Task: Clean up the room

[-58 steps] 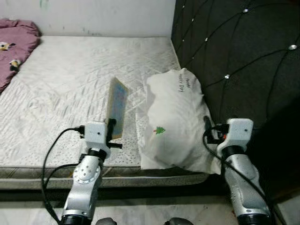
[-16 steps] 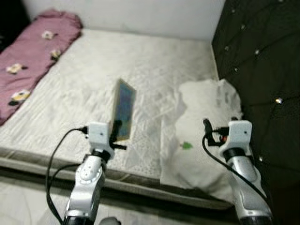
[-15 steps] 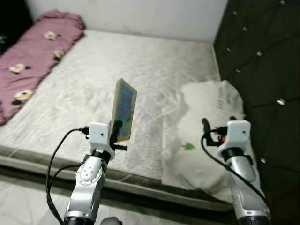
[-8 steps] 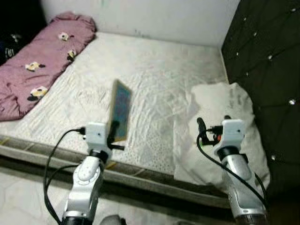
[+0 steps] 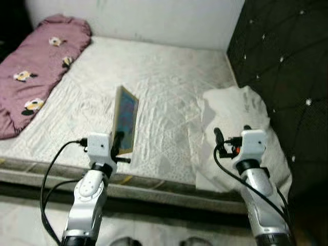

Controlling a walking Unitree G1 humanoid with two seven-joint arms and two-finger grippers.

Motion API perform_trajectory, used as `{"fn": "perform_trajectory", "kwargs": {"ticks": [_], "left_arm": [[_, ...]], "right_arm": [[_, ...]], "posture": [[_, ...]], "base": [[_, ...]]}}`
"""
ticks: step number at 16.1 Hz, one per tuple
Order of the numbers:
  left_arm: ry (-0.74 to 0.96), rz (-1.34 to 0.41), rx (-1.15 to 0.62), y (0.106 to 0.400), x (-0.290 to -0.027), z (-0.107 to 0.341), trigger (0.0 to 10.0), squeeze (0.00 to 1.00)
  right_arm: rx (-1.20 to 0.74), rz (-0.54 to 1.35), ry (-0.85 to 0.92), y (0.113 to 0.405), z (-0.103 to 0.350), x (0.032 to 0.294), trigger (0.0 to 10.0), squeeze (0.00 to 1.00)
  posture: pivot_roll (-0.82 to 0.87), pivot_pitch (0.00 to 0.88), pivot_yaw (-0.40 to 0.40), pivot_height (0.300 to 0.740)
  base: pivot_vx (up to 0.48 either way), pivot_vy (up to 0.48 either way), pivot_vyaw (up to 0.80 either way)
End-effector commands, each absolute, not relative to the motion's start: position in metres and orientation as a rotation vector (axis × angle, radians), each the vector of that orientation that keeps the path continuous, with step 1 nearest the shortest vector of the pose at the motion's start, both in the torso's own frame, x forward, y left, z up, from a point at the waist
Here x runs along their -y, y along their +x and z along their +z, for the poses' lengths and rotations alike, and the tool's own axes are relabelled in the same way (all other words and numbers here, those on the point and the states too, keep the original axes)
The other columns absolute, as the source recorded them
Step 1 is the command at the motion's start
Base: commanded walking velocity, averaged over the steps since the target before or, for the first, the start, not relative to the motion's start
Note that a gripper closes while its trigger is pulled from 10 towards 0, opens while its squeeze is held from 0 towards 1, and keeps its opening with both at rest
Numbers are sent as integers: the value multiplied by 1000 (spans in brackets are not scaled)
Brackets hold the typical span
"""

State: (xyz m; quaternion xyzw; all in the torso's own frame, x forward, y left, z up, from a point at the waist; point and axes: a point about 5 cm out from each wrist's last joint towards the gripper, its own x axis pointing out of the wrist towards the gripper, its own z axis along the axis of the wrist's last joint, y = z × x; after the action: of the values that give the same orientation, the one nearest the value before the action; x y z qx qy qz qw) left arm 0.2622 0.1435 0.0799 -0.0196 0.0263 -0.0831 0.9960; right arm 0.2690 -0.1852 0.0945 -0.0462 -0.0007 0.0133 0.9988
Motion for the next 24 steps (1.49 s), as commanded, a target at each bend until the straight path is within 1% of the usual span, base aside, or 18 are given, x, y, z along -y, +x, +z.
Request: {"fn": "perform_trajectory", "kwargs": {"ticks": [1, 5, 17, 21, 24], "left_arm": [[-46, -195, 6, 264, -137, 91, 10000, 0], [-65, -225, 20, 262, -136, 93, 10000, 0], [-69, -241, 19, 262, -135, 93, 10000, 0], [-66, -239, 16, 262, -135, 93, 10000, 0], [-62, -232, 9, 261, -136, 92, 10000, 0]], "right_arm": [[-7, 11, -100, 269, 94, 190, 10000, 0], [-11, 14, -93, 268, 94, 189, 10000, 0], [-17, 19, -87, 268, 93, 188, 10000, 0], [-23, 14, -84, 268, 92, 189, 10000, 0], [-21, 14, -84, 267, 92, 189, 10000, 0]], "posture": [[-51, 10, -21, 740], [-51, 14, -22, 740], [-50, 13, -22, 740], [-48, 15, -24, 740], [-47, 15, -24, 740]], "base": [[0, 0, 0], [0, 0, 0], [277, 0, 0], [305, 0, -720], [0, 0, 0]]}}
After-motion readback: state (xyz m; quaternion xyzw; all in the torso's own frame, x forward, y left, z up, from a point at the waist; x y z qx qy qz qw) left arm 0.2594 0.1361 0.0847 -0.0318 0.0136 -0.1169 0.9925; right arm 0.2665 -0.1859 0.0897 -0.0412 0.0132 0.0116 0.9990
